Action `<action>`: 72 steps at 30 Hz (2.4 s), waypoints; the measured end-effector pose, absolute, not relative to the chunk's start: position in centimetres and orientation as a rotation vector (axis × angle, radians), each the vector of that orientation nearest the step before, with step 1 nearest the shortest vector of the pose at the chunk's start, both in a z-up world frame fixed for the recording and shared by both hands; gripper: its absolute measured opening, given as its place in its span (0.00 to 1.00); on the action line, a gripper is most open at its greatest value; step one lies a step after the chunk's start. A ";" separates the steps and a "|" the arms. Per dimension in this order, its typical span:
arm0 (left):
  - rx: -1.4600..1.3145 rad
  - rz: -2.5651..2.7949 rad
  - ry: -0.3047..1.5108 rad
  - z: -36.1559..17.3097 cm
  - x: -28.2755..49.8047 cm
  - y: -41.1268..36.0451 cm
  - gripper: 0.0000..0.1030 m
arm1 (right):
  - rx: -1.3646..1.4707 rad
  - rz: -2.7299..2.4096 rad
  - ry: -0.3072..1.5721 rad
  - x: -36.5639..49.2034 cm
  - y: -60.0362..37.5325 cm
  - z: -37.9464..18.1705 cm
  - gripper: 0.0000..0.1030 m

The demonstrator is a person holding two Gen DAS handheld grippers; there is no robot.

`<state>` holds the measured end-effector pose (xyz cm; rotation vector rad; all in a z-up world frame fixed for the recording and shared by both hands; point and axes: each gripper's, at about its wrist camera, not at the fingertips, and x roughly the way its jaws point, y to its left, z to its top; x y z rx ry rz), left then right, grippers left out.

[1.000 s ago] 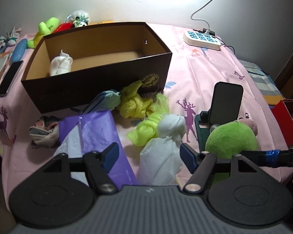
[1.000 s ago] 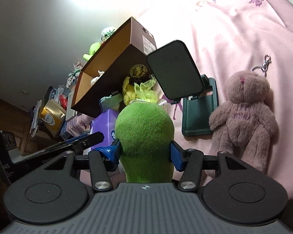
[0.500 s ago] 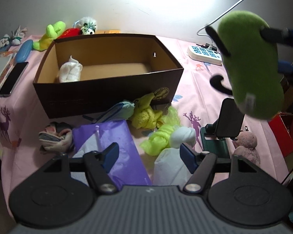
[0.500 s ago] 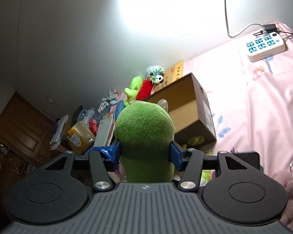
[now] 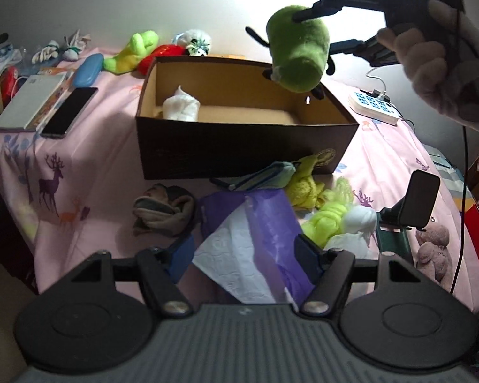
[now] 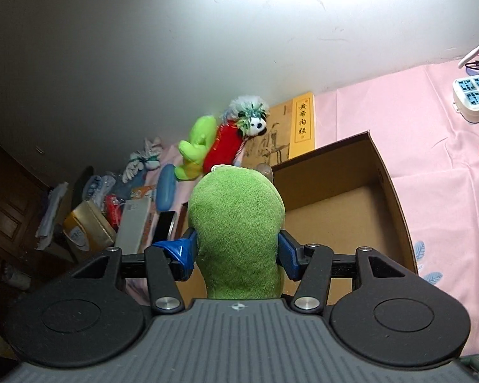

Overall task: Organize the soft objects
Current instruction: 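Carry the green plush into the brown box and open the right gripper, then grasp the grey-pink sock bundle with the left gripper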

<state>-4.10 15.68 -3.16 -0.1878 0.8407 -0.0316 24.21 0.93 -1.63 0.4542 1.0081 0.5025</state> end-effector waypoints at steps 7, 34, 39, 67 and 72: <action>-0.245 0.067 0.875 -4.5 -5.1 19.2 0.69 | 0.363 0.427 1.128 28.3 6.0 -7.1 0.37; -0.240 0.063 0.924 -5.7 -0.5 20.3 0.69 | 0.360 0.505 1.117 31.0 6.3 -8.5 0.43; -0.231 0.040 0.925 -5.2 1.5 19.8 0.70 | 0.416 0.538 1.103 28.4 4.3 -6.7 0.43; -0.305 0.114 0.982 -6.2 7.5 21.9 0.71 | 0.526 0.478 0.914 13.8 -11.4 -2.5 0.43; -0.298 0.164 1.012 -8.5 8.0 21.9 0.74 | 0.524 0.472 0.890 12.4 -14.0 -1.7 0.43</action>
